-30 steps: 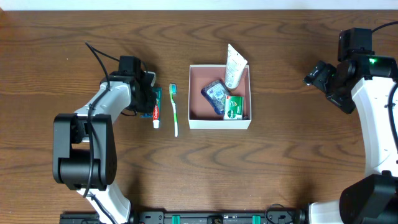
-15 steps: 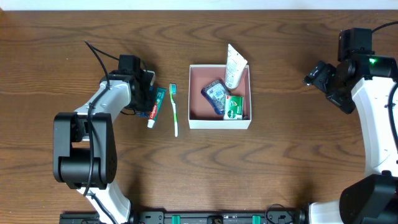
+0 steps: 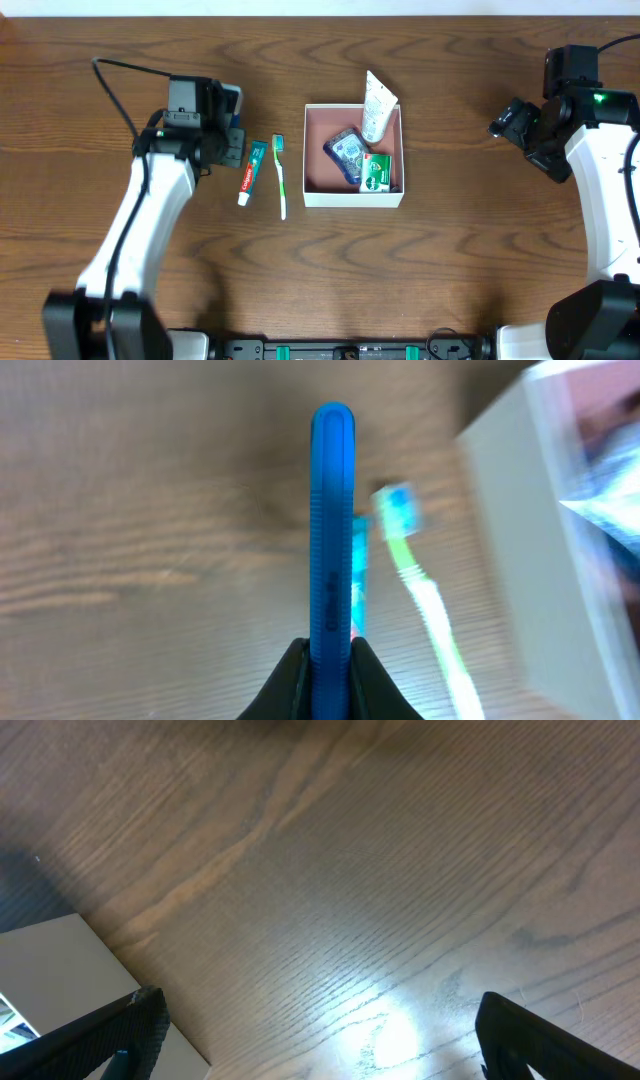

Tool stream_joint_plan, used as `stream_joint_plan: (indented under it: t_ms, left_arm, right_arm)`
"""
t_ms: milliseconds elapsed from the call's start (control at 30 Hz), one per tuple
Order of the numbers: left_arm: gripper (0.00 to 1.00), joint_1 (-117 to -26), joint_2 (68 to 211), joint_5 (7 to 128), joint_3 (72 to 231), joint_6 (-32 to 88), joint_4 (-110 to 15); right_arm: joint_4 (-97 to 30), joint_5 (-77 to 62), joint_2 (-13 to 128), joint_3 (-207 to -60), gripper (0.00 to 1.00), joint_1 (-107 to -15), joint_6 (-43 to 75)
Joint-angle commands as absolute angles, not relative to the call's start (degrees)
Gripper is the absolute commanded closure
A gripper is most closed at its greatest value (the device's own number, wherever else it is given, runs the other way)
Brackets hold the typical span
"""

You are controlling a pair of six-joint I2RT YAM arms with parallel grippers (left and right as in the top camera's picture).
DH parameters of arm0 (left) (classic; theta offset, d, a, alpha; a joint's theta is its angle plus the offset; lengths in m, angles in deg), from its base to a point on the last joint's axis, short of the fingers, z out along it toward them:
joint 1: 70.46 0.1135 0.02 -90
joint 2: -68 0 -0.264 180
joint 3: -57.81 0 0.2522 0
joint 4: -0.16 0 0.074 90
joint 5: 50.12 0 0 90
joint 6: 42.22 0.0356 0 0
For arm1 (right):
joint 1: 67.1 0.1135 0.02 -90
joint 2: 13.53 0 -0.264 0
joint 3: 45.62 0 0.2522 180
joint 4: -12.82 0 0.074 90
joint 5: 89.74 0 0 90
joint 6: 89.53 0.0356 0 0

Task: Pack container
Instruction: 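Carry the razor into the box and release it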

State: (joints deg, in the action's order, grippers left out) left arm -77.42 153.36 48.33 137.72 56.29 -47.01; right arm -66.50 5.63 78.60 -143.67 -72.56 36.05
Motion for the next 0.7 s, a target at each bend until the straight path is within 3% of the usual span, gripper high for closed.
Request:
stream_joint_plan:
  t_ms: [0,233,533,667]
  left_arm:
    - [0.9,-82.3,150.5,48.9,138.5,51.2,-47.8]
    - [0.89,-92.9,153.0,48.9,138.4,45.2,-44.8]
    - [0.88,-97.1,164.6,48.9,138.4,41.4,-33.0]
    - [0.73,-97.2,163.9,48.9,138.4,41.4,-33.0]
  right_arm:
    - [-66.5,5.8,78.6,-144.3,0.01,-72.7,36.9]
    - [-66.5,5.8,78.6,-144.3,0.01,-72.7,36.9]
    - [-66.5,5.8,78.6,-144.3,0.01,-72.7,36.9]
    - [-66.5,5.8,78.6,-144.3,0.01,-72.7,36.9]
